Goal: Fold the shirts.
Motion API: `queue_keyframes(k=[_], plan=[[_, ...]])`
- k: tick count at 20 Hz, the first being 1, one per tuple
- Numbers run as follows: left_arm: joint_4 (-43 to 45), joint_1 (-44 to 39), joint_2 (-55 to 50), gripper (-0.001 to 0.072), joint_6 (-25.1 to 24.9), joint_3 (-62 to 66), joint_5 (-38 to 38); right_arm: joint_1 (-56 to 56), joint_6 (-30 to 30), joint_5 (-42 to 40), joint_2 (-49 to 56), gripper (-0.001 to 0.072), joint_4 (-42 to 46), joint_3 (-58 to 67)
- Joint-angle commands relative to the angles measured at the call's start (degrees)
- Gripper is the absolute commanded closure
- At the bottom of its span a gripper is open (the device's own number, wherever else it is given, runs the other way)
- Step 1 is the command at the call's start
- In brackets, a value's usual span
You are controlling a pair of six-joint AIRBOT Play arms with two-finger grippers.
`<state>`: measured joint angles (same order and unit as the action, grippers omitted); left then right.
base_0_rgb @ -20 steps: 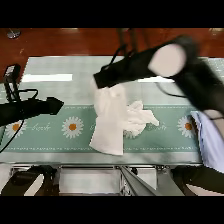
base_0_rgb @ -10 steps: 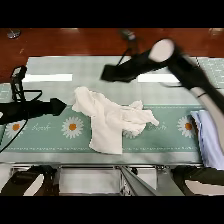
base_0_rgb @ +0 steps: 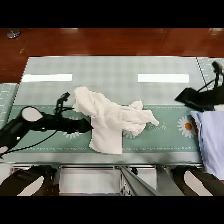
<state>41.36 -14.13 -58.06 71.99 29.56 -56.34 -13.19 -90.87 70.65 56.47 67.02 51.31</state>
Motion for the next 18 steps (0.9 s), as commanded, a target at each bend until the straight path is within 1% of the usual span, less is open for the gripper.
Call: queue_keyframes(k=[1, 2, 4, 5, 6, 8, 9, 11, 14, 16, 18], plan=[[-5.8, -10.1, -9.1, 0.0007, -1.9, 2.1, 10.8, -2.3, 2.4, -3.8, -4.1, 0.0095, -6.1, -13.4], [-5.8, -12.0, -11.3, 0.0007, -1.6, 3.9, 12.4, -1.6, 2.4, -4.7, -4.1, 0.0095, -6.9, -15.0], [-5.8, -12.8, -14.7, 0.0019, -0.9, 7.6, 12.7, 1.3, 2.1, -6.4, -4.1, 0.0095, -7.0, -16.5], [-5.3, -12.4, -16.0, 0.0196, -0.8, 9.2, 12.1, 3.3, 1.5, -7.6, -4.0, 0.0096, -7.0, -16.8], [-4.0, -11.9, -16.8, 0.0698, -1.4, 11.0, 10.9, 4.9, 0.7, -8.3, -3.3, 0.0095, -7.0, -16.8], [-3.0, -10.0, -16.7, 0.0691, -3.5, 14.2, 7.0, 8.0, -1.4, -9.1, -0.4, 0.0095, -7.1, -16.8], [-2.6, -8.4, -16.3, 0.0691, -4.5, 15.9, 4.2, 9.5, -1.4, -9.6, 1.6, 0.0096, -8.2, -16.8], [-2.2, -5.2, -14.8, 0.0691, -5.4, 18.4, 1.1, 12.5, -0.1, -11.3, 5.1, 0.0095, -11.9, -16.7], [-2.2, -1.7, -12.6, 0.0691, -5.4, 20.4, -1.0, 17.1, 0.4, -13.2, 9.9, 0.0095, -15.6, -16.7], [-2.2, -1.1, -12.3, 0.0691, -5.6, 20.5, -1.4, 20.0, 2.6, -14.0, 12.5, 0.0096, -19.6, -16.7], [-2.2, -1.2, -12.3, 0.0691, -5.6, 20.5, -1.4, 22.4, 2.7, -15.2, 14.9, 0.0095, -21.6, -16.5]])
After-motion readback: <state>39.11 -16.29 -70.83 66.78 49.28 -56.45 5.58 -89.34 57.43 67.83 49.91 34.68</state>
